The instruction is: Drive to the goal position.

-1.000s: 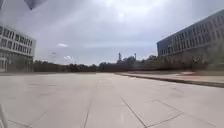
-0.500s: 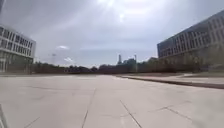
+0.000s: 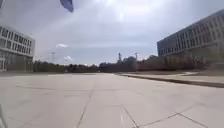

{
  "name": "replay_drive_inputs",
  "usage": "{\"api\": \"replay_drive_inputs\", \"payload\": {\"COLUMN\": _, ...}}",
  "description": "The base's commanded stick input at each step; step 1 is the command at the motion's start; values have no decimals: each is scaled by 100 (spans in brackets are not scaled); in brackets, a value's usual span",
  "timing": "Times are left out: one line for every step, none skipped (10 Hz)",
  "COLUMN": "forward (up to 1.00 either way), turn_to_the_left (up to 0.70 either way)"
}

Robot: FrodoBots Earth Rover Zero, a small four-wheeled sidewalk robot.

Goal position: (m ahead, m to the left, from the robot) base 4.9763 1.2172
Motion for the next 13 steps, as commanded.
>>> {"api": "replay_drive_inputs", "payload": {"forward": 70, "turn_to_the_left": 0}}
{"api": "replay_drive_inputs", "payload": {"forward": 70, "turn_to_the_left": 0}}
{"api": "replay_drive_inputs", "payload": {"forward": 70, "turn_to_the_left": 0}}
{"api": "replay_drive_inputs", "payload": {"forward": 70, "turn_to_the_left": 0}}
{"api": "replay_drive_inputs", "payload": {"forward": 70, "turn_to_the_left": 0}}
{"api": "replay_drive_inputs", "payload": {"forward": 70, "turn_to_the_left": 0}}
{"api": "replay_drive_inputs", "payload": {"forward": 70, "turn_to_the_left": 0}}
{"api": "replay_drive_inputs", "payload": {"forward": 70, "turn_to_the_left": 0}}
{"api": "replay_drive_inputs", "payload": {"forward": 70, "turn_to_the_left": 0}}
{"api": "replay_drive_inputs", "payload": {"forward": 70, "turn_to_the_left": 0}}
{"api": "replay_drive_inputs", "payload": {"forward": 70, "turn_to_the_left": 0}}
{"api": "replay_drive_inputs", "payload": {"forward": 70, "turn_to_the_left": 0}}
{"api": "replay_drive_inputs", "payload": {"forward": 70, "turn_to_the_left": 0}}
